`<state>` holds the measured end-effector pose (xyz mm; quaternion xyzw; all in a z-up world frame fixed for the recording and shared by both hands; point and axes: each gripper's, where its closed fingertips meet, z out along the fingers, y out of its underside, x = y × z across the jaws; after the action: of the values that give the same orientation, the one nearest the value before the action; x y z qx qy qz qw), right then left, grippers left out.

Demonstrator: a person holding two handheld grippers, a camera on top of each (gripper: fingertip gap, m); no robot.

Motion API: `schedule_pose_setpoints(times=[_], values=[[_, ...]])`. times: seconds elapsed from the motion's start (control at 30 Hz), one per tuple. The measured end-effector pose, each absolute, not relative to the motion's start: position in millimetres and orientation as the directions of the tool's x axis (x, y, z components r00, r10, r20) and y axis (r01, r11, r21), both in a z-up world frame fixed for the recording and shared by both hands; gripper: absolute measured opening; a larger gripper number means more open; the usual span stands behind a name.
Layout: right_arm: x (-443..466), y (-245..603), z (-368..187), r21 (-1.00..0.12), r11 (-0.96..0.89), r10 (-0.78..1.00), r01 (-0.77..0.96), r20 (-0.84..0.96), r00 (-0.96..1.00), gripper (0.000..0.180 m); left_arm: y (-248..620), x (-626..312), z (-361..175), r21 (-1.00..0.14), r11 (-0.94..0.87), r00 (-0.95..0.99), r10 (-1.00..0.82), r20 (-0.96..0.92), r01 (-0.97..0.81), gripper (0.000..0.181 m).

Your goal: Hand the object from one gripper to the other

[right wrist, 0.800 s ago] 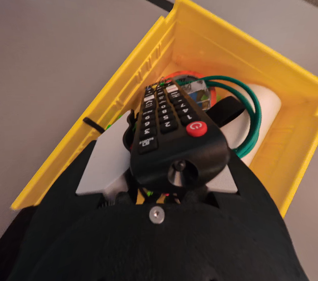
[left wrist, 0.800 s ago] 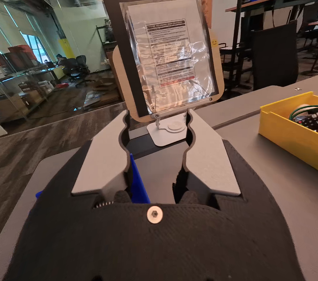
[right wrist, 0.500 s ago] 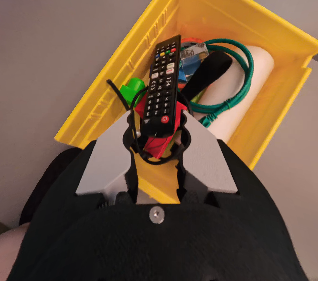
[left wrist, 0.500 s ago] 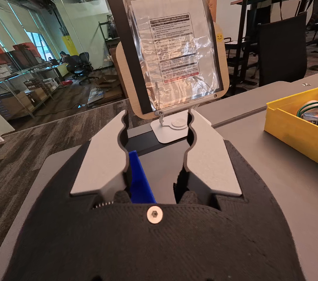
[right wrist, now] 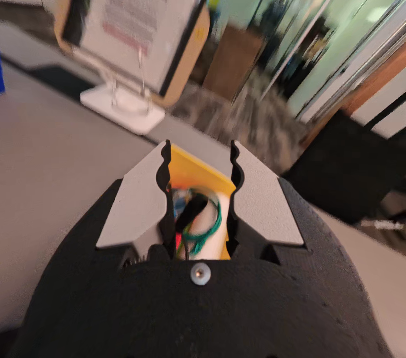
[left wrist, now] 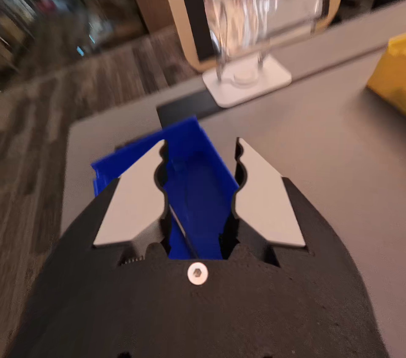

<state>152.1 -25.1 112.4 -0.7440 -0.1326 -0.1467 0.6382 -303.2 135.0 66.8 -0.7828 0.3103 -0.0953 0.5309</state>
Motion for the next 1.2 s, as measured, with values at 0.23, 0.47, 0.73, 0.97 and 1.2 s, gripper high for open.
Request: schedule_pose_setpoints(times=[0.23, 0.47, 0.73, 0.97, 1.2], values=[[114.4, -38.8, 164.6, -0.937, 0.140, 0.062, 0.319, 0.330, 0.942, 0.049, 138.2, -358.9, -34.7, -0.594, -0.661, 0.847, -0.528, -0.067, -0.459, 0.034], [122.0, -26.5, 136.9, -0.899, -0.026, 0.031, 0.438, 0.437, 0.899, 0.050, 129.3, -389.7, -114.1, -0.269, -0.875, 0.910, -0.414, -0.013, -0.402, 0.037], [109.3, -18.9, 128.6, -0.868, -0.061, 0.070, 0.492, 0.488, 0.870, 0.051, 104.4, -399.0, -150.6, -0.053, -0.925, 0.923, -0.379, 0.062, -0.376, 0.032], [109.6, -18.2, 123.8, -0.856, -0.080, 0.078, 0.511, 0.506, 0.859, 0.051, 105.1, -401.8, -156.2, -0.021, -0.913, 0.913, -0.408, 0.030, -0.407, 0.012], [113.8, -20.8, 125.9, -0.851, -0.080, 0.058, 0.519, 0.516, 0.855, 0.050, 93.5, -385.4, -131.9, -0.059, -0.905, 0.890, -0.426, 0.162, -0.422, 0.010]])
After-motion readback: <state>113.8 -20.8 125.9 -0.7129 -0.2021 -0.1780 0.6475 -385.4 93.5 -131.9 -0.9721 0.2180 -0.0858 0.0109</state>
